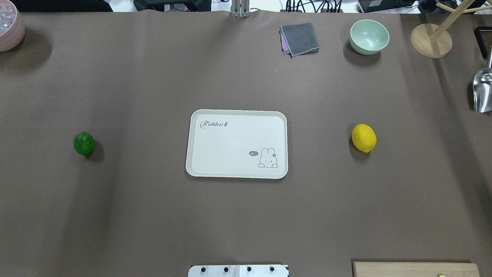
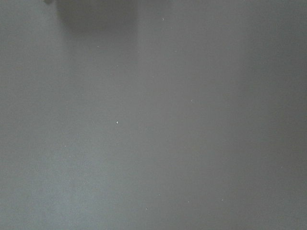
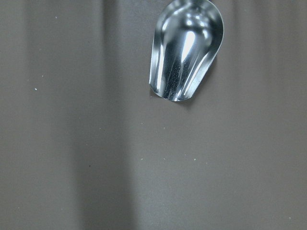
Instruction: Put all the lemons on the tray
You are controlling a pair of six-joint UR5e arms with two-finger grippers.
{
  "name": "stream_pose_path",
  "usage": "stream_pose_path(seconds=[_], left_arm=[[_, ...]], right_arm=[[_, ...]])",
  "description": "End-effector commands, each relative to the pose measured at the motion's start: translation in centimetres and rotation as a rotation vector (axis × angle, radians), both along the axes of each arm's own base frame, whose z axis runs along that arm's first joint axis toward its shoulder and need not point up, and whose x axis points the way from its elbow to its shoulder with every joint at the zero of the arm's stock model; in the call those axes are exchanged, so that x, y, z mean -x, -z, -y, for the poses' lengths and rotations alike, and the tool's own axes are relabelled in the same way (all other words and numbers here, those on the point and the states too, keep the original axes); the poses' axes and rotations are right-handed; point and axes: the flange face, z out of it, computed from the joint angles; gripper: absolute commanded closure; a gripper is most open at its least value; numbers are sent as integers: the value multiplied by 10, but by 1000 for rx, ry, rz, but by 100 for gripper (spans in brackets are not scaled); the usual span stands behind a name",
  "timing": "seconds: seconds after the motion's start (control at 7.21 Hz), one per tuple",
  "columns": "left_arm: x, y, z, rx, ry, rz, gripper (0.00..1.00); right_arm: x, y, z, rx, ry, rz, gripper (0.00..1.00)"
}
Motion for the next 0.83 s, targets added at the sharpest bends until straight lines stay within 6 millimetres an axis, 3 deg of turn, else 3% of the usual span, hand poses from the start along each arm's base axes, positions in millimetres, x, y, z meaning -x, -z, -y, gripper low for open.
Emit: stream_pose_path(seconds=[0.0, 0.42, 0.55, 0.69], left_arm=[[0, -1, 2, -2, -1, 1, 2], [-1, -1, 4, 7, 3, 1, 2], [-1, 7, 6, -3, 8, -6, 2], [-5, 10, 7, 44, 54, -35, 2]], right_arm=[[0, -1, -1, 2, 0, -1, 1], [0, 3, 1, -6, 0, 2, 1], [2, 7, 4, -11, 0, 13, 1], [14, 15, 9, -22, 19, 18, 1]])
